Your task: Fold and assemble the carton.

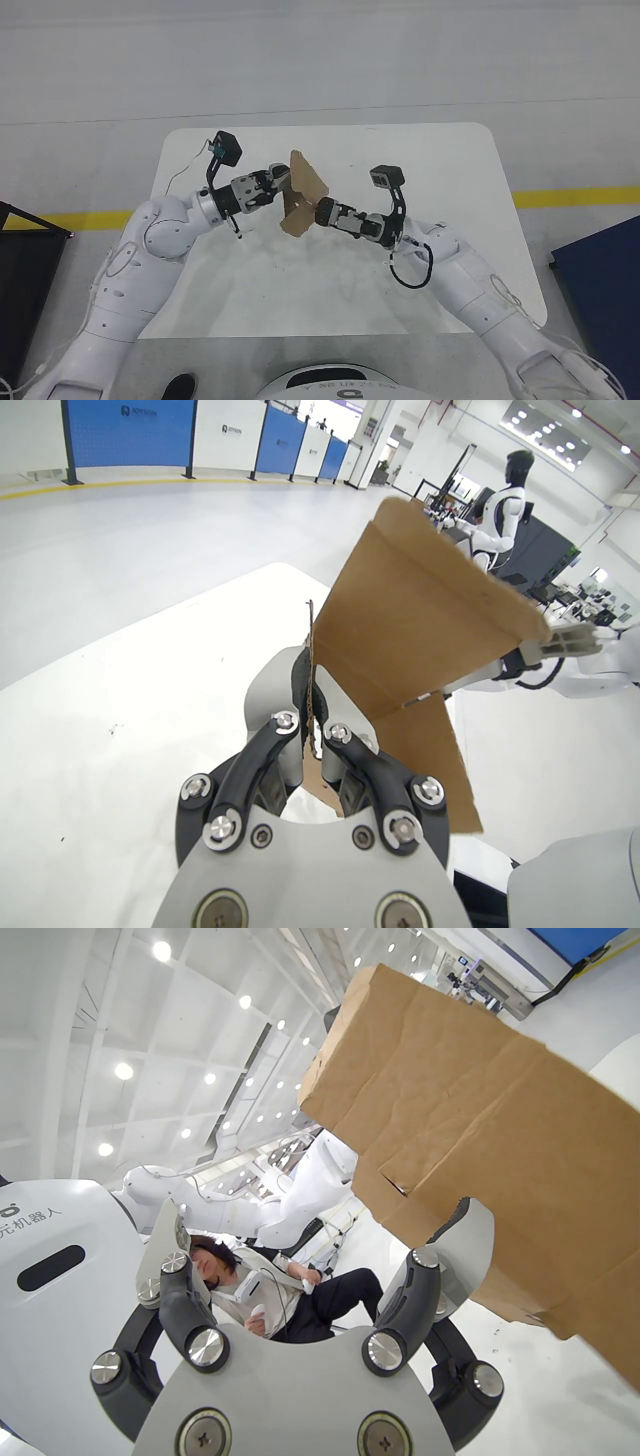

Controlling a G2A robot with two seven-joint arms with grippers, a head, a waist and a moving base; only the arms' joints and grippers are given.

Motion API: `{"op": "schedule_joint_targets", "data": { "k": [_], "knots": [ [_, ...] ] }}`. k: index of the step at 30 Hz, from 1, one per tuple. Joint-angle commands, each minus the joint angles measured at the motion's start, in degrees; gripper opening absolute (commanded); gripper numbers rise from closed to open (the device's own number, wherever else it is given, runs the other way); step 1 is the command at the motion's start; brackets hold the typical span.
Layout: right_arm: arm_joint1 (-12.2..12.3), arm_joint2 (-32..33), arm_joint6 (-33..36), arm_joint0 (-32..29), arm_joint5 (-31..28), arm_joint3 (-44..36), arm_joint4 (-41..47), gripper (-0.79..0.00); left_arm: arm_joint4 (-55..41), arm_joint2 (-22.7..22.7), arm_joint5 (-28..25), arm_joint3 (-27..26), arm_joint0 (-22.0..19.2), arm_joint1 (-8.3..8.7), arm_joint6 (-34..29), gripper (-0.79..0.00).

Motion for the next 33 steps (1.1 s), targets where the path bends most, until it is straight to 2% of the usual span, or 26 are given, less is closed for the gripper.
{"op": "schedule_joint_targets", "data": {
  "k": [1, 10, 13, 17, 20, 25, 29, 33],
  "knots": [
    [-0.04, 0.41, -0.97, 0.44, -0.98, 1.01, 0.37, 0.000, -1.17, -0.59, -0.51, -0.13, 0.26, 0.08, 0.52, -0.785],
    [1.38, 7.25, -4.96, -1.45, -4.82, 2.22, 1.66, 0.000, -1.47, -5.89, -5.00, -1.31, 2.23, 0.72, 6.17, -0.785],
    [1.70, 9.31, -5.07, -2.76, -4.82, 1.42, 1.62, 0.000, -3.82, -6.75, -5.88, -1.63, 2.91, 0.73, 8.06, -0.785],
    [1.90, 11.42, -6.38, -3.61, -4.73, 2.92, 2.05, 0.000, -5.37, -6.77, -6.39, -1.57, 3.03, 0.77, 7.32, -0.785],
    [1.87, 13.12, -12.33, -1.37, -0.46, 9.96, -7.10, 0.000, -5.82, -6.13, -7.61, -1.00, 2.41, 0.78, 5.83, -0.785],
    [0.82, 11.24, -23.70, 0.35, 7.19, 12.22, -21.90, 0.000, -6.90, -4.85, -10.48, -0.37, 1.21, 0.73, 4.25, -0.785],
    [0.21, 9.94, -27.69, 0.48, 8.07, 11.26, -26.42, 0.000, -7.52, -3.65, -12.32, 0.25, 0.62, 0.69, 3.03, -0.785],
    [-0.14, 8.80, -28.43, 0.41, 8.17, 9.84, -29.00, 0.000, -7.84, -2.87, -12.49, 1.19, -0.12, 0.65, 2.12, -0.785]
  ]
}}
